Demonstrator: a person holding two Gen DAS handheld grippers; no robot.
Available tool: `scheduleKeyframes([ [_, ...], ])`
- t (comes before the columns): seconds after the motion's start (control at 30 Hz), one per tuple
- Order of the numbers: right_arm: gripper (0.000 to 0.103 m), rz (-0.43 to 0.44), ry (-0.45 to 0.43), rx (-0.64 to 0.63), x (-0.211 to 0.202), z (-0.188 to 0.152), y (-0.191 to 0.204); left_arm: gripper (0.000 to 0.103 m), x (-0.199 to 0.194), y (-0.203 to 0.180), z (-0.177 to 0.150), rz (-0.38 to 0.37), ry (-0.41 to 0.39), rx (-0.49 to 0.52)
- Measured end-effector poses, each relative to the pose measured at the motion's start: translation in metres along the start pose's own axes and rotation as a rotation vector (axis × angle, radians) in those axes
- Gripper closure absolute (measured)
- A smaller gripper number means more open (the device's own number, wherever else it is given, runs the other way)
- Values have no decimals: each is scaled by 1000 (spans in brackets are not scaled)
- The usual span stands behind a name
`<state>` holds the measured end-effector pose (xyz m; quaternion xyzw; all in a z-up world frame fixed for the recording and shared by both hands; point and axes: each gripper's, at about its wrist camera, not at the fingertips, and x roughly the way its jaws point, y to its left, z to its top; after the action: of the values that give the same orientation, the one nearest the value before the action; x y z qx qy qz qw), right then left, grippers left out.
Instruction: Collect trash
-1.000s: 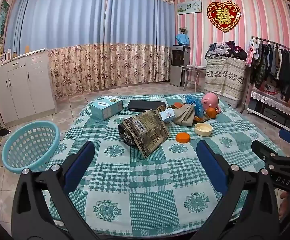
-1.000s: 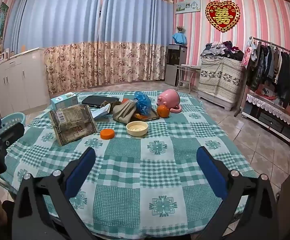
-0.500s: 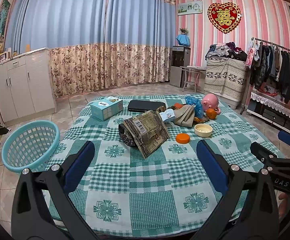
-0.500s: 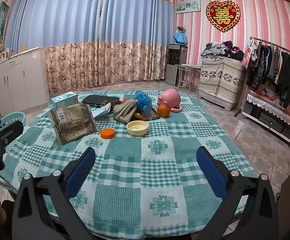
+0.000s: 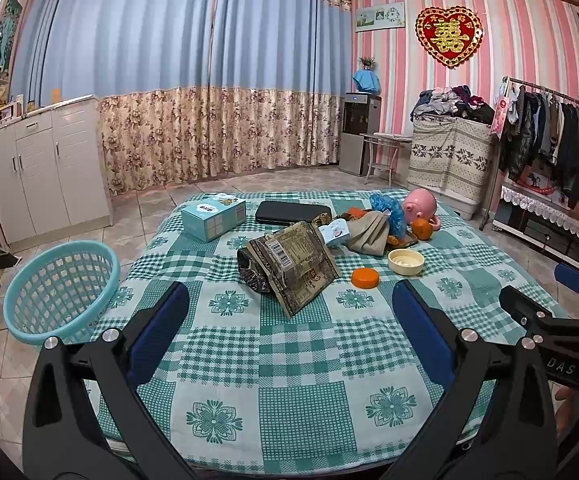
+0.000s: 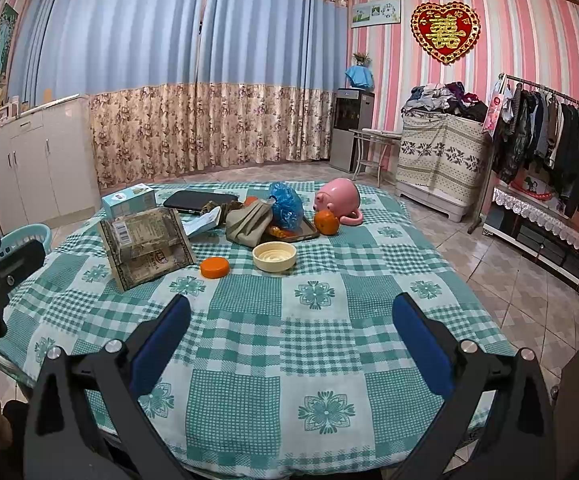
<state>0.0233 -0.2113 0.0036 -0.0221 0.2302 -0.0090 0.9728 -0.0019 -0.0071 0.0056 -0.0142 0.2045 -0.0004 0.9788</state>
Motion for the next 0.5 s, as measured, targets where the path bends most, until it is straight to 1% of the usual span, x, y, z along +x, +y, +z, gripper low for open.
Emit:
scheduleKeyframes([
  [0.23, 5, -2, 0, 3, 1, 0, -1, 5, 1, -8, 0, 1, 0, -2],
  [0.3, 5, -4, 1, 6, 1, 0, -3, 5, -1, 7, 1, -1, -2, -3],
  [0.5, 5, -1, 4, 8, 2, 2, -8, 5, -1, 7, 1, -1, -1, -4],
])
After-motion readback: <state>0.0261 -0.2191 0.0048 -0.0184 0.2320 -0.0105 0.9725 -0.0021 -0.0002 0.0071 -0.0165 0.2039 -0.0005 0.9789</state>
